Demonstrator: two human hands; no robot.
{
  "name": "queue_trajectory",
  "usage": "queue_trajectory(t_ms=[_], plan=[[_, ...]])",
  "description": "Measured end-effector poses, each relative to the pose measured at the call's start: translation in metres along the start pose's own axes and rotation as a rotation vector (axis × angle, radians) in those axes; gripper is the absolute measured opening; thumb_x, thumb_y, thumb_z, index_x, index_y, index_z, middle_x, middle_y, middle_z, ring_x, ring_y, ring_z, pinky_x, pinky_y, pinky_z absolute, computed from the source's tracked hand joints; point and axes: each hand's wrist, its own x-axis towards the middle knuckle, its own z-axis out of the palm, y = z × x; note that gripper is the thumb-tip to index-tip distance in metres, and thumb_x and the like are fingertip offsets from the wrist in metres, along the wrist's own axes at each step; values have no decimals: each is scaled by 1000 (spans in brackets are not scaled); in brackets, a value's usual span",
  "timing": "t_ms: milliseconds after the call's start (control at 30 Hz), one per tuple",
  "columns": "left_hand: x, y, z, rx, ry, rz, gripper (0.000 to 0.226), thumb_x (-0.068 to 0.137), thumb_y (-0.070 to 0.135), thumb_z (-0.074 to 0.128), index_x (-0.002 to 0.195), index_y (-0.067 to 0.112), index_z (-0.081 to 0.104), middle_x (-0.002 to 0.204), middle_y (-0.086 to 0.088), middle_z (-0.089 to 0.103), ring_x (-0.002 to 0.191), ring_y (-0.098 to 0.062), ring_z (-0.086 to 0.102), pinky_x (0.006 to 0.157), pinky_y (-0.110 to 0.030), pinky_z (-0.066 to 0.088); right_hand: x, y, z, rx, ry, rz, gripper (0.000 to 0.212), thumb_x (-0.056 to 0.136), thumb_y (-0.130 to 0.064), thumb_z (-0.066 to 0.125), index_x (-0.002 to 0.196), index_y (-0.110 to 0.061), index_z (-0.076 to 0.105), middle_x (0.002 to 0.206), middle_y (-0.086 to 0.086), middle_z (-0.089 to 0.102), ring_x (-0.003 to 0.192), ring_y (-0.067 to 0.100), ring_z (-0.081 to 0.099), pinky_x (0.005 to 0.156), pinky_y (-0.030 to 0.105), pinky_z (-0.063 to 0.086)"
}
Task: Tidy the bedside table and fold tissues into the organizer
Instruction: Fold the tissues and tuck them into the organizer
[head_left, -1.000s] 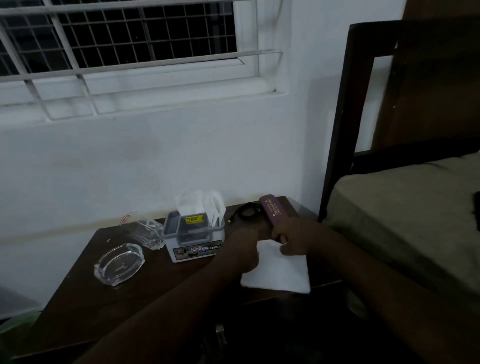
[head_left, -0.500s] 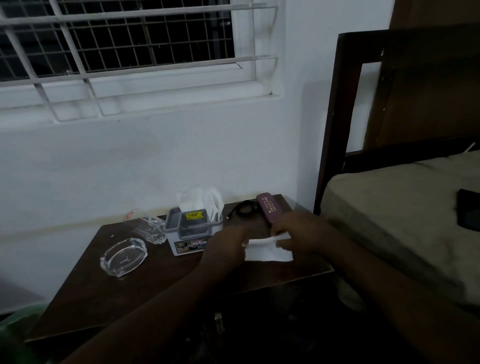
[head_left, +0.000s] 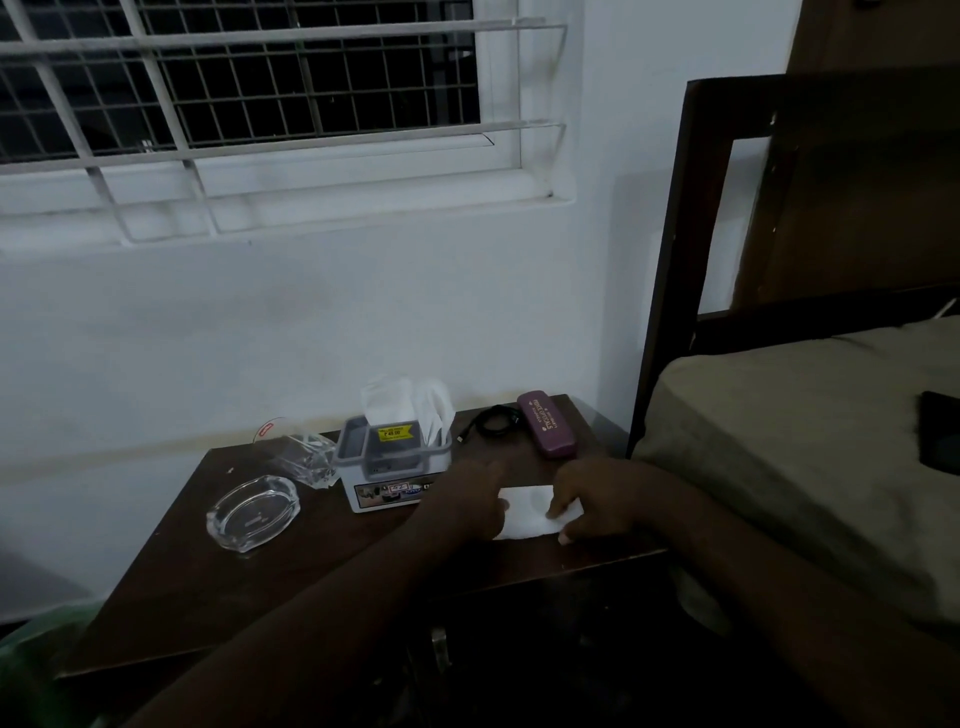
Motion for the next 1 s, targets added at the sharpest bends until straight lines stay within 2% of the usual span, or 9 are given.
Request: queue_trajectory(t_ms=[233,367,467,567,667,733,800,900,1000], plan=[[5,4,-8,-176,-86,-32,26,84,23,66,101,4,69,110,-10,67,102,-25,61,70,-23,38,-15,-3,-3,9,83,20,59,76,-58,69,127,-31,57,135,-9,51,123,11,47,101,28,39],[-7,6,-40,-637,-171,-168,20,85,14,64,99,-1,65,90,-19,70,69,-27,67,57,-26,47,-30,-35,-20,151,536,-97,97,50,-82,71,133,-45,38,127,-28,45,105,-9,46,81,17,39],[-22,0,-81,-1064,-205,-295,5,87,5,60,90,7,63,73,-10,67,45,-16,63,41,-22,49,-28,-72,-31,65,697,-208,124,42,-91,66,146,-37,23,143,-24,33,122,-7,37,99,18,34],[-38,-18,-126,-1207,-205,-317,14,91,5,53,83,6,65,70,-7,66,51,-13,62,45,-20,52,-13,-114,-39,-33,880,-291,104,67,-59,77,149,-20,27,147,2,41,127,5,37,109,4,10],[-54,-42,-167,-1202,-155,-336,10,90,5,54,86,2,63,67,-9,68,50,-13,63,46,-20,52,9,-153,-59,289,1062,-380,85,78,-4,70,147,-21,24,137,0,43,112,-9,45,97,0,30],[-64,-65,-189,-1235,-65,-334,14,90,15,54,88,3,61,66,-10,69,50,-16,64,46,-22,52,27,-171,-78,506,1099,-315,85,82,-1,64,148,-30,18,129,-5,42,92,-11,51,78,1,39],[-70,-90,-200,-1326,93,-364,22,90,26,50,92,6,57,73,-14,71,51,-22,65,47,-24,52,49,-181,-94,618,1109,-203,83,83,-6,66,147,-28,18,123,-1,46,92,1,54,70,5,42],[-74,-125,-185,-1267,350,-443,20,88,23,47,97,6,53,85,-17,68,54,-27,65,51,-29,53,85,-191,-107,717,1056,-99,85,80,-5,68,147,-21,18,121,6,49,104,23,56,75,20,47],[-71,-144,-141,-927,434,-435,18,86,17,56,89,2,65,87,-14,69,71,-29,68,63,-33,52,113,-197,-102,793,995,-39,84,77,-3,67,146,-17,20,130,11,46,116,29,51,94,37,47]])
